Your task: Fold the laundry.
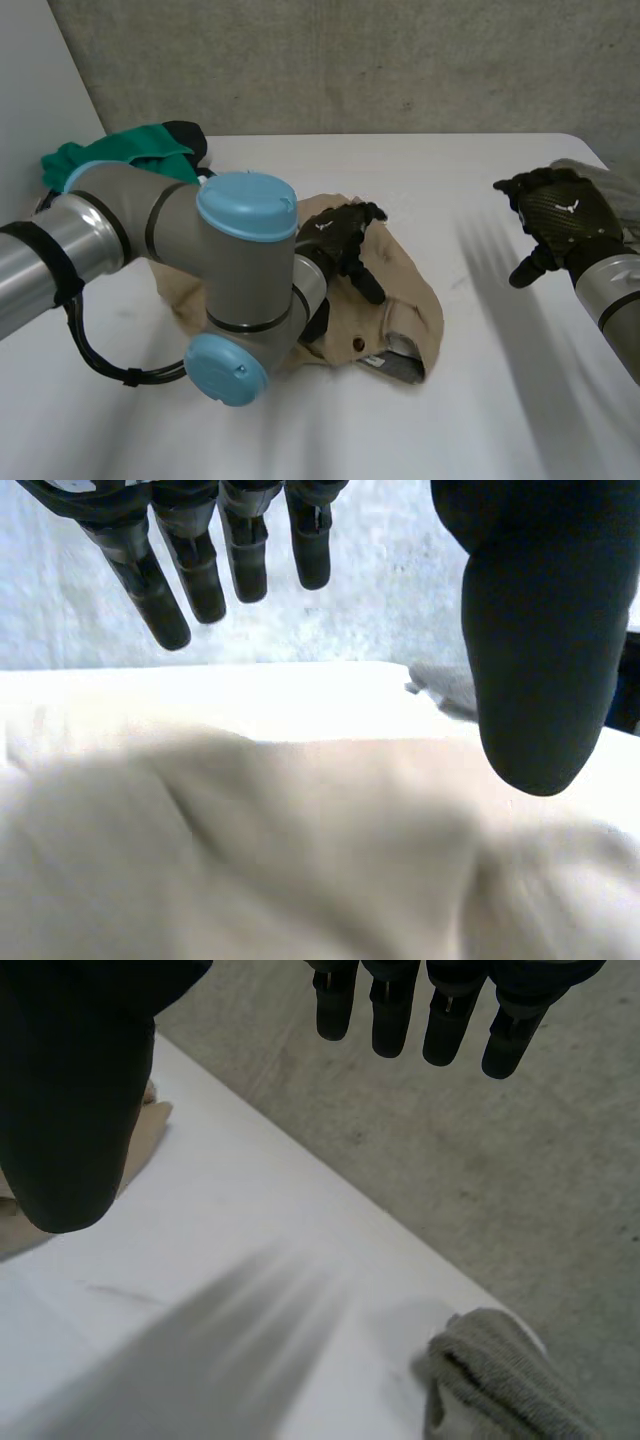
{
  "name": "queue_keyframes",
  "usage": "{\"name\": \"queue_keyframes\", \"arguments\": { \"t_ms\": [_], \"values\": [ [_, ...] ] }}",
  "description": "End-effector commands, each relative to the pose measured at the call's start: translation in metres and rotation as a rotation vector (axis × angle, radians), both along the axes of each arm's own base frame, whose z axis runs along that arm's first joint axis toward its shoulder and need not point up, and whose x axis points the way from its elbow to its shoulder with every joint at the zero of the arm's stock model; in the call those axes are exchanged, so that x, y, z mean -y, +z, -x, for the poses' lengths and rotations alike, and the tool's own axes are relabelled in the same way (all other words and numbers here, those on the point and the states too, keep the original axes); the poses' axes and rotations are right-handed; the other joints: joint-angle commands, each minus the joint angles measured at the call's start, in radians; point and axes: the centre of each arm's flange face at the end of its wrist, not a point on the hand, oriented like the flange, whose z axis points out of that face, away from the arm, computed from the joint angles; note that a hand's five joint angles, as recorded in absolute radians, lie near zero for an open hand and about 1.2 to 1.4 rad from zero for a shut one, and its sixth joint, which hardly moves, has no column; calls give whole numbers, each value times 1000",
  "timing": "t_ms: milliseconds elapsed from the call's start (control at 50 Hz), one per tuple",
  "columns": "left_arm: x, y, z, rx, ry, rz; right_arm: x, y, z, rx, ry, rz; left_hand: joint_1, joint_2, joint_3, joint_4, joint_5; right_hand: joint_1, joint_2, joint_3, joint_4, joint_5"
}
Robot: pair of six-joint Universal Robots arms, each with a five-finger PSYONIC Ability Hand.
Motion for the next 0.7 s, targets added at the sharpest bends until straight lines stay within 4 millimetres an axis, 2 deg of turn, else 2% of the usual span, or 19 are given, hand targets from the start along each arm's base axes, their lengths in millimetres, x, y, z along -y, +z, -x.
{"name": "queue_keyframes", "arguments": {
  "t_ms": [20,120,200,220,240,300,320,380,400,440,460,480,520,540,560,600,620,680,700],
  "values": [
    [49,70,-55,15,137,191,-19,-9,-12,30,41,-126,-87,-140,-157,-144,-147,-49,-37,-36,-39,-47],
    [87,77,-92,178,184,310,-44,-12,-34,123,105,-237,-90,-143,-160,-147,-149,-49,-37,-36,-39,-47],
    [118,64,-121,357,174,374,-58,-18,-44,202,130,-324,-96,-149,-166,-153,-155,-49,-37,-36,-39,-47],
    [124,57,-125,393,168,378,-59,-23,-47,213,134,-347,-96,-149,-166,-153,-155,-49,-37,-36,-39,-47],
    [136,40,-135,466,149,375,-62,-36,-52,216,139,-400,-111,-163,-180,-167,-170,-49,-37,-36,-39,-47],
    [152,16,-146,564,124,376,-68,-51,-62,214,159,-453,-129,-181,-198,-185,-188,-49,-37,-36,-39,-47],
    [159,0,-151,621,103,374,-69,-57,-69,206,174,-463,-126,-178,-195,-182,-185,-49,-37,-36,-39,-47],
    [169,-27,-156,699,67,366,-69,-63,-77,190,183,-461,-131,-184,-201,-188,-191,-49,-37,-36,-39,-47],
    [172,-49,-154,752,29,362,-66,-68,-81,176,170,-451,-131,-184,-201,-188,-191,-49,-37,-36,-39,-47],
    [175,-65,-153,805,-4,368,-62,-70,-84,160,156,-431,-117,-169,-187,-173,-176,133,145,147,143,136],
    [176,-76,-150,848,-31,373,-56,-70,-83,142,129,-395,-70,-123,-140,-127,-129,436,448,450,447,439],
    [175,-82,-149,868,-46,376,-52,-69,-82,133,112,-373,-6,-58,-76,-62,-65,622,635,636,633,625],
    [172,-86,-145,893,-67,387,-46,-66,-80,110,91,-326,336,284,266,279,277,992,1004,1006,1003,995],
    [167,-86,-139,892,-77,388,-41,-63,-79,93,79,-271,850,797,780,793,791,1171,1183,1184,1181,1173],
    [163,-84,-135,882,-81,388,-38,-59,-79,88,78,-239,1061,1008,991,1004,1002,1172,1184,1186,1183,1175],
    [157,-77,-128,851,-76,385,-33,-49,-80,76,81,-175,1063,1011,993,1006,1004,1172,1184,1186,1183,1175],
    [150,-59,-122,801,-56,387,-30,-37,-81,62,90,-112,1063,1011,993,1006,1004,1172,1184,1186,1183,1175],
    [135,-33,-119,715,-21,362,-21,-18,-81,25,98,-23,1063,1011,993,1006,1004,1172,1184,1186,1183,1175],
    [123,-19,-117,660,-2,341,-9,-8,-79,-15,89,34,1063,1011,993,1006,1004,1172,1184,1186,1183,1175]
  ]
}}
